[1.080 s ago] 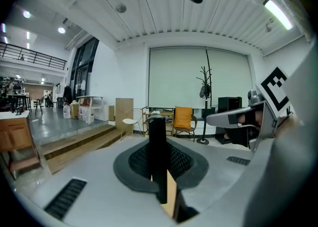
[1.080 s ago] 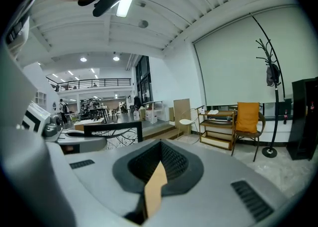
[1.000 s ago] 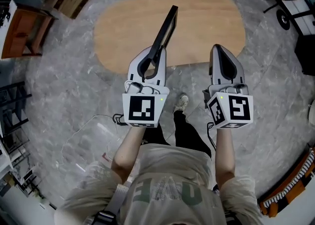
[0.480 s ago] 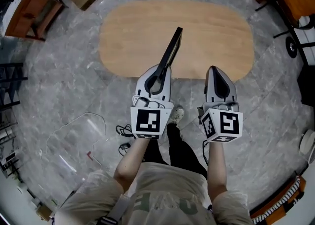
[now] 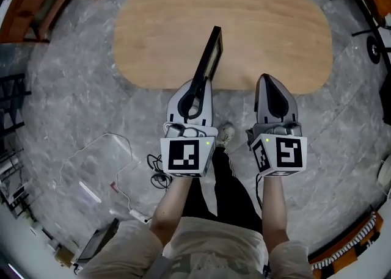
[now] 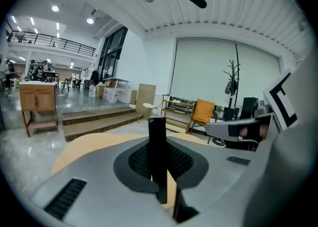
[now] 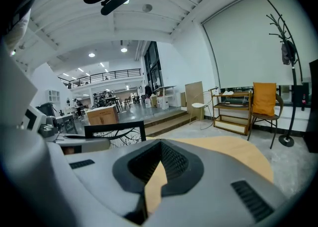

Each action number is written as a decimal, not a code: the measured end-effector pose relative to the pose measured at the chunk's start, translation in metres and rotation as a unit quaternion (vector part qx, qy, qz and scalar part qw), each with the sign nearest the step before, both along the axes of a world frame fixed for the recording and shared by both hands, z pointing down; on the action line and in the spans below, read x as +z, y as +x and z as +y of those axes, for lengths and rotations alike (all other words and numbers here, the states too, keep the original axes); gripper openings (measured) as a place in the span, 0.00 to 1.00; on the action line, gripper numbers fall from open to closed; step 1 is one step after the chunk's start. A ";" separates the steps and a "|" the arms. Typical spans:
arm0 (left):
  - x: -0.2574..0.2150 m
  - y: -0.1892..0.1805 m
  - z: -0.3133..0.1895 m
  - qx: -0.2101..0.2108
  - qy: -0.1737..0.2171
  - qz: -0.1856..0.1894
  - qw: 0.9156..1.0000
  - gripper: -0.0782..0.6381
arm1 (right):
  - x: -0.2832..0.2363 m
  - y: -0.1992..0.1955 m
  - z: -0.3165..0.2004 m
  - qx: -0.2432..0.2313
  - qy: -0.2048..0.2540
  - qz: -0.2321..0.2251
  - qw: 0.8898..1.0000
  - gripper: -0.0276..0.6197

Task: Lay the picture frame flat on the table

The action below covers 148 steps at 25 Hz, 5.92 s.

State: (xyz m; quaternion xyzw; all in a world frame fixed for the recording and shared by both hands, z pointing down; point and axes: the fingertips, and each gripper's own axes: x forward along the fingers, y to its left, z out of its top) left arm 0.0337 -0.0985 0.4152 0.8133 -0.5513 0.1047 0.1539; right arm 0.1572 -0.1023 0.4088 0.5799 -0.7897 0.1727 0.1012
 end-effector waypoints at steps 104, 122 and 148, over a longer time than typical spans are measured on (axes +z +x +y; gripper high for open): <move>0.264 -0.037 -0.003 -0.336 -0.269 0.551 0.715 0.71 | 0.171 -0.044 0.051 -0.026 -0.118 0.034 0.992 0.05; 0.263 -0.037 0.006 -0.340 -0.301 0.528 0.718 0.74 | 0.156 -0.049 0.048 -0.026 -0.111 0.029 0.993 0.05; 0.283 -0.040 0.038 -0.359 -0.331 0.507 0.711 0.75 | 0.165 -0.051 0.048 -0.031 -0.120 0.031 0.992 0.05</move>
